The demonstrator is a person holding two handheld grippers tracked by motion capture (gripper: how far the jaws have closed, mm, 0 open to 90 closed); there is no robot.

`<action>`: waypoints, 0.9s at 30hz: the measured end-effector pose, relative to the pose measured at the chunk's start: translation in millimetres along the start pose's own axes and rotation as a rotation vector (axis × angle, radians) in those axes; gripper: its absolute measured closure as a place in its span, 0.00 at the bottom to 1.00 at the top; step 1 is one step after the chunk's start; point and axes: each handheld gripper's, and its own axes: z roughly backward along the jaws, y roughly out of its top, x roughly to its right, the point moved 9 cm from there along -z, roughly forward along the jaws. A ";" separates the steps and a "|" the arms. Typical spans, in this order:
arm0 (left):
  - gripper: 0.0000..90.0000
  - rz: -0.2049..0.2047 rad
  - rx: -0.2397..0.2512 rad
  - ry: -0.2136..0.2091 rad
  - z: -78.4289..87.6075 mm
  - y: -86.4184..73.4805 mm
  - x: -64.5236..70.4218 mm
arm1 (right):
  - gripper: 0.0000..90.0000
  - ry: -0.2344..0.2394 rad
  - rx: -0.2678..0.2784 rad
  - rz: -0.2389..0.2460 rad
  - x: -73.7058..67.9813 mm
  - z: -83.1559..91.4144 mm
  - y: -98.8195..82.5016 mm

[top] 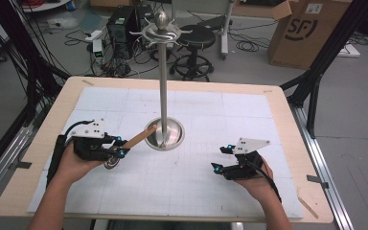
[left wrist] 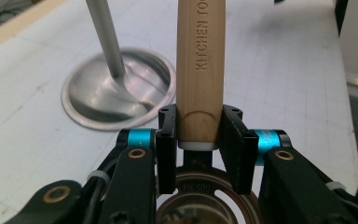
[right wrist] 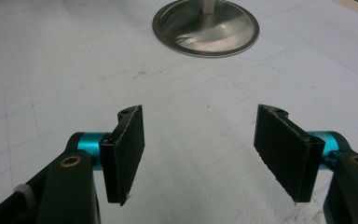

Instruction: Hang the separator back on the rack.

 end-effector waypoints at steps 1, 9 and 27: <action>0.77 -0.001 0.019 -0.005 1.5 2.7 0.6 | 0.36 0.003 0.004 0.001 0.0 -0.2 0.7; 0.77 -0.005 0.156 -0.009 12.2 21.2 2.3 | 0.36 0.004 -0.006 0.004 -0.7 -1.3 -0.8; 0.77 0.034 0.353 0.017 34.7 67.9 -11.7 | 0.36 0.024 -0.011 0.021 -5.0 -9.5 4.7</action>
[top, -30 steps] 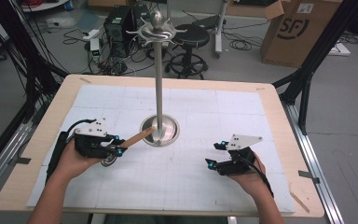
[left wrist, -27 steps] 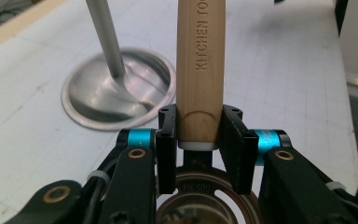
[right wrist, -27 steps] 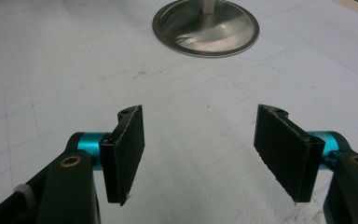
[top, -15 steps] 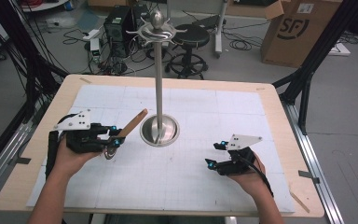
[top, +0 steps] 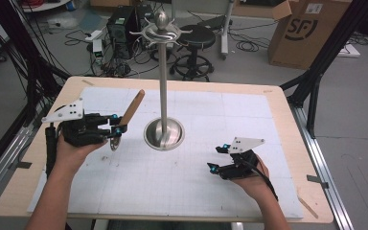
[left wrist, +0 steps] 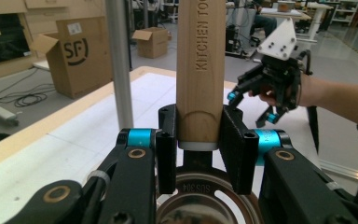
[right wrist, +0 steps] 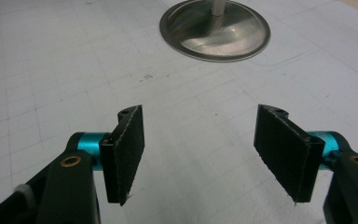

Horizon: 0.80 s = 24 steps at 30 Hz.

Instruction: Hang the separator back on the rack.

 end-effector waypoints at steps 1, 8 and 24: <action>0.77 -0.002 0.003 0.001 0.7 1.4 -1.7 | 0.36 0.000 0.002 0.001 0.5 0.6 -0.1; 0.77 0.018 0.047 0.006 3.4 18.5 -13.6 | 0.36 -0.008 0.005 -0.011 3.2 3.4 -2.0; 0.77 -0.016 0.110 0.029 7.3 73.3 -34.3 | 0.36 -0.003 0.002 -0.004 2.5 1.2 -1.3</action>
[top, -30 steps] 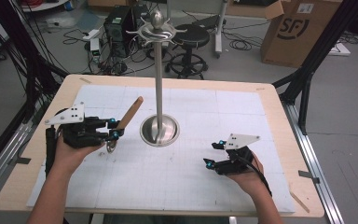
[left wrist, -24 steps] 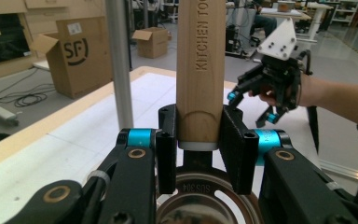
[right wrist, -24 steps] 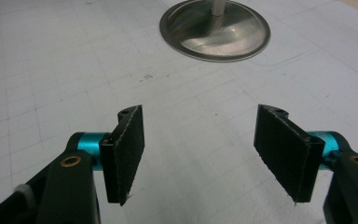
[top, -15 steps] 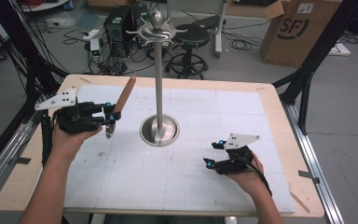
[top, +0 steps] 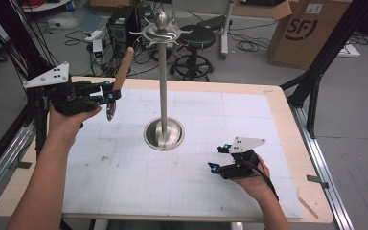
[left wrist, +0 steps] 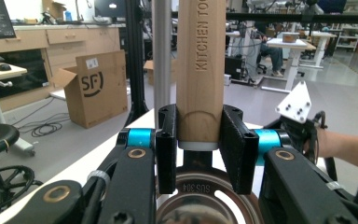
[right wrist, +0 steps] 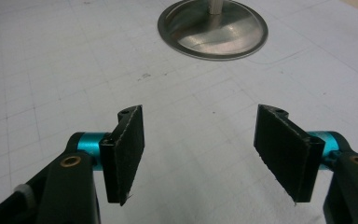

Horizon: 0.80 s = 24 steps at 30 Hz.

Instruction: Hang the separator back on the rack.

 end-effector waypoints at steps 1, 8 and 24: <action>0.77 -0.002 0.007 0.001 0.6 2.9 -1.9 | 0.36 -0.001 0.000 -0.002 0.0 0.5 -0.3; 0.77 0.009 0.032 0.019 3.4 21.3 -19.0 | 0.36 0.003 -0.010 -0.003 -1.2 -0.4 -2.6; 0.77 0.012 -0.015 0.061 -11.6 30.0 -35.6 | 0.36 0.005 -0.016 0.002 -1.8 -1.4 -3.0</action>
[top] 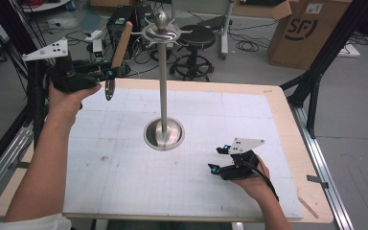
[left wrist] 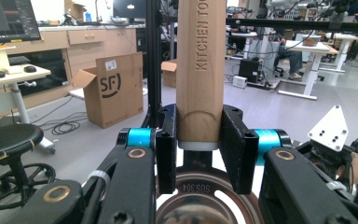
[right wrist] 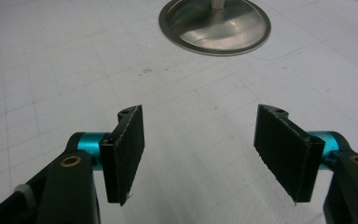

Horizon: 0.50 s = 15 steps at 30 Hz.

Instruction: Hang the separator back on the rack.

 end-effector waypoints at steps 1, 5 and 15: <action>0.77 -0.001 -0.005 0.000 -0.8 -0.9 -0.3 | 0.36 -0.004 -0.003 -0.001 0.5 0.3 -0.5; 0.77 -0.002 -0.021 0.001 -4.3 -4.0 -0.3 | 0.36 -0.003 -0.008 0.002 0.1 -0.7 -1.5; 0.77 0.002 -0.038 -0.014 -16.9 -11.0 4.3 | 0.36 0.001 -0.006 0.003 -2.0 -0.4 -0.3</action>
